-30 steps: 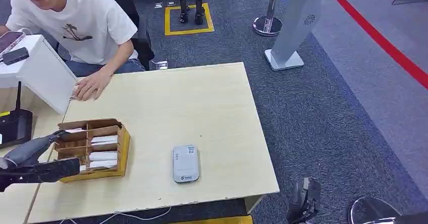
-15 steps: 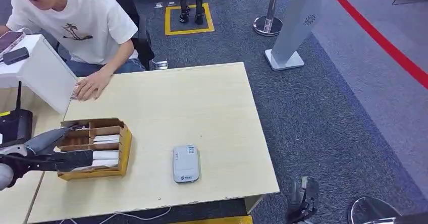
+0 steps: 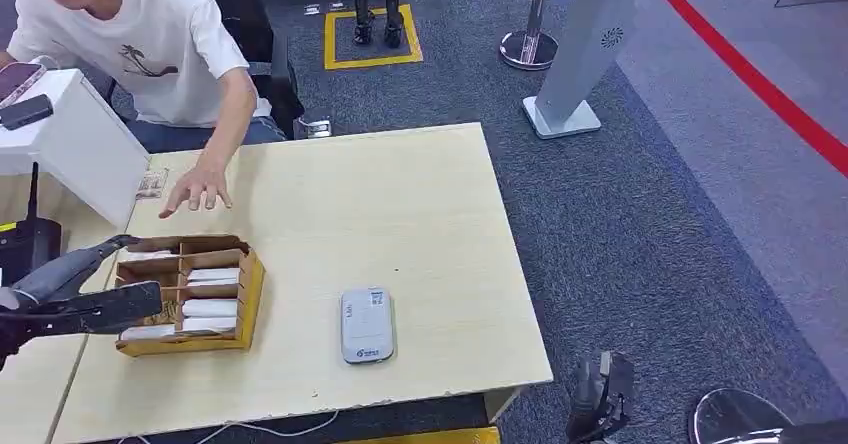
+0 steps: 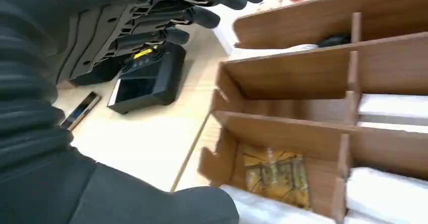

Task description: Pass the card to the sensor for recognition and then transmit it.

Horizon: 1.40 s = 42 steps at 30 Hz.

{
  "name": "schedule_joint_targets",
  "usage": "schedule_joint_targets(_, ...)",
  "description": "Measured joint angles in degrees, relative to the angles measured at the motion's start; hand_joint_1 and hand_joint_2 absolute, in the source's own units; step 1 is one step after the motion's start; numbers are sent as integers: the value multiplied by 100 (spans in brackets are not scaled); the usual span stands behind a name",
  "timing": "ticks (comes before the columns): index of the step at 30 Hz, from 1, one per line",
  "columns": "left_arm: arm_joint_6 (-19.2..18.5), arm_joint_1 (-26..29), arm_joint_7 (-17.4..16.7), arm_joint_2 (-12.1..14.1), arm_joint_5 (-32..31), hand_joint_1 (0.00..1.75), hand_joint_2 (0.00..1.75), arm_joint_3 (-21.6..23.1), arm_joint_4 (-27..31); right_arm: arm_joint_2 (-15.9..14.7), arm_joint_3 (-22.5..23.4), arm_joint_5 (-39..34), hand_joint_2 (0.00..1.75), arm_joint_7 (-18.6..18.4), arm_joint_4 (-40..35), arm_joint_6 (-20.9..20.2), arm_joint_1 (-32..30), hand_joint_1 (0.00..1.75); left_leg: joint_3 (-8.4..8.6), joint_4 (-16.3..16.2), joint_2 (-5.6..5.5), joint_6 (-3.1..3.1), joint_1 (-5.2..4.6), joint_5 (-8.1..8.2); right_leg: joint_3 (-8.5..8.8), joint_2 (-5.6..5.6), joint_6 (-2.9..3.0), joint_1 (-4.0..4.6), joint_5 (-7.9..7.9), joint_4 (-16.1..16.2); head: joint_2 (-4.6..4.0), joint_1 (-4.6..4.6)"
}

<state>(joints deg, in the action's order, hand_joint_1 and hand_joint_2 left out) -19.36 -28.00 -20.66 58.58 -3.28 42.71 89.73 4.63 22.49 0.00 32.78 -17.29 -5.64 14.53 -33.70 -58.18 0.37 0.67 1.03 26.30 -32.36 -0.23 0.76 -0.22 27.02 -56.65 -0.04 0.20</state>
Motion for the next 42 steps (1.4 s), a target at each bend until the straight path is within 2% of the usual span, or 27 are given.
schedule_joint_targets(7,384,559,-205,721,408,0,175,-456,797,-2,2,-79,0,66,7,0,-27,0,0,0,0,0,0,0,-1,2,0,0,0,0,0,0)
schedule_joint_targets(10,584,980,-218,876,419,0,175,-772,1031,-11,2,-120,0,92,7,2,-30,0,0,0,1,0,0,0,-1,4,0,0,0,0,0,0)
schedule_joint_targets(12,750,1465,-135,869,191,0,175,-1107,1198,-22,2,-155,0,118,7,4,-30,0,3,0,7,0,-3,0,-3,9,0,-3,0,1,0,-2)
schedule_joint_targets(13,824,1792,-21,799,-71,0,175,-1395,1300,-28,2,-179,0,147,7,11,-35,0,3,0,9,0,-5,1,-6,12,0,-4,0,3,0,-2)
schedule_joint_targets(14,931,2052,156,611,-345,0,175,-1634,1361,-28,4,-199,0,166,7,20,-46,0,3,0,11,-1,-7,2,-7,13,0,-6,0,5,0,-2)
schedule_joint_targets(16,1347,2543,714,105,-959,0,175,-2141,1431,-31,24,-262,0,217,7,20,-72,0,3,2,8,-7,-22,6,-2,7,-9,-17,6,3,0,-4)
schedule_joint_targets(17,1581,2772,1018,-375,-1219,0,175,-2350,1462,-35,39,-284,0,238,9,26,-85,0,3,3,10,-7,-24,8,-2,11,-9,-20,6,4,0,-2)
schedule_joint_targets(19,1985,3144,1505,-977,-1564,0,175,-2601,1464,-35,52,-288,0,258,11,53,-125,0,3,2,26,-14,-25,13,-3,21,-9,-20,5,5,-2,9)
schedule_joint_targets(20,2174,3270,1726,-1364,-1637,0,175,-2710,1458,-39,59,-284,0,258,13,90,-148,0,3,2,24,-19,-29,17,-3,20,-10,-21,5,5,0,-4)
schedule_joint_targets(21,2289,3359,1865,-1688,-1677,0,175,-2783,1449,-46,68,-267,0,258,15,107,-167,0,2,1,22,-20,-30,17,-3,18,-12,-24,6,5,0,-2)
schedule_joint_targets(23,2352,3496,1978,-2128,-1753,0,175,-2891,1401,-57,94,-256,0,258,17,129,-178,0,0,0,18,-21,-30,18,-2,16,-16,-25,7,7,0,5)
schedule_joint_targets(25,2292,3560,1976,-2418,-1793,0,175,-2950,1337,-77,107,-256,0,258,17,127,-189,0,1,0,16,-21,-30,18,-2,14,-17,-26,7,7,0,9)
schedule_joint_targets(27,2092,3589,1861,-2562,-1797,0,175,-3010,1291,-90,111,-253,0,256,17,118,-206,0,1,0,15,-21,-29,17,-2,14,-18,-25,7,7,0,6)
schedule_joint_targets(29,1892,3609,1707,-2590,-1766,0,175,-3053,1267,-96,111,-212,0,219,17,96,-220,0,1,1,14,-20,-27,17,-2,13,-17,-24,7,5,0,2)
schedule_joint_targets(32,1661,3678,1498,-2575,-1701,0,175,-3202,1269,-96,111,-105,0,140,35,94,-257,0,2,2,14,-20,-23,17,-1,14,-17,-20,7,1,0,4)
schedule_joint_targets(35,1510,3884,1270,-2455,-1655,0,175,-3362,1333,-94,57,118,0,59,52,138,-293,0,2,2,19,-19,-20,17,-2,16,-14,-16,9,0,0,2)
schedule_joint_targets(38,1468,4209,1037,-2346,-1626,0,175,-3608,1538,-70,-59,282,0,-67,81,92,-299,0,-1,4,18,-18,-19,18,-1,15,-14,-16,11,-1,0,2)
schedule_joint_targets(42,1521,5066,767,-2341,-1804,0,175,-4015,2057,-9,-214,448,0,-133,101,59,-360,0,3,4,25,-11,-20,25,-4,25,-19,-16,19,2,0,-2)
